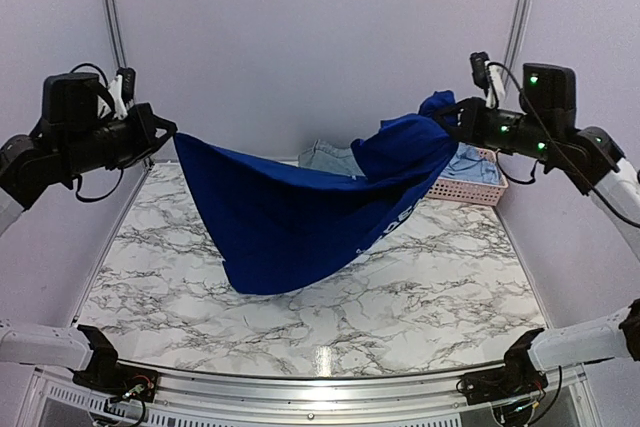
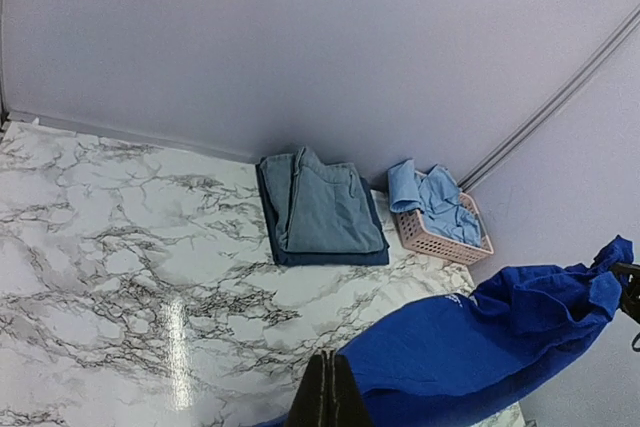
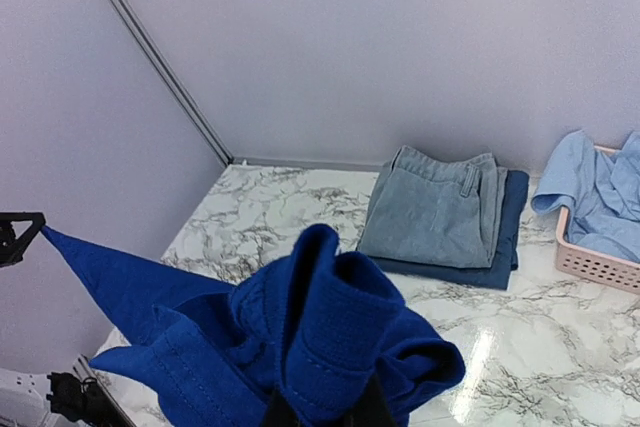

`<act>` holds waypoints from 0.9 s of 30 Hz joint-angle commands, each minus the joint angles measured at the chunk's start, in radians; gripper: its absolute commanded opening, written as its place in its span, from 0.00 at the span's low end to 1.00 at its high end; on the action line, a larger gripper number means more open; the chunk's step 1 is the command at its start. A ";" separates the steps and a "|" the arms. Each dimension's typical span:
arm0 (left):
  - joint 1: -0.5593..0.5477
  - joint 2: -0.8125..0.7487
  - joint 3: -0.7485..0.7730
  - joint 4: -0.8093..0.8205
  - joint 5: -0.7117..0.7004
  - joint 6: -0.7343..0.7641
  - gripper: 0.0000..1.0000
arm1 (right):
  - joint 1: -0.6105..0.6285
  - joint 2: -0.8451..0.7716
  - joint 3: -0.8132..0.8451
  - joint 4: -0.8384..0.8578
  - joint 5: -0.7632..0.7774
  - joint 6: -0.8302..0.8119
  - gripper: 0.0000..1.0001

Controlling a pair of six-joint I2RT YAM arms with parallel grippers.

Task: Fold and stack the mixed laundry pile
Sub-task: Flatten out the crumpled T-shirt at the center of the board.

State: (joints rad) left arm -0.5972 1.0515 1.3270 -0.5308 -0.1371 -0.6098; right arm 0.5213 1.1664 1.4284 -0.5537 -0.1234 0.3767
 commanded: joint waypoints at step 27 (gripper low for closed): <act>0.081 0.123 -0.120 -0.186 -0.011 0.042 0.00 | 0.200 0.489 -0.081 -0.202 -0.017 -0.180 0.80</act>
State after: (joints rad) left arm -0.5262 1.1595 1.1778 -0.7147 -0.1608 -0.5777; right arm 0.7101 1.5204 1.2449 -0.7639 -0.1585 0.2947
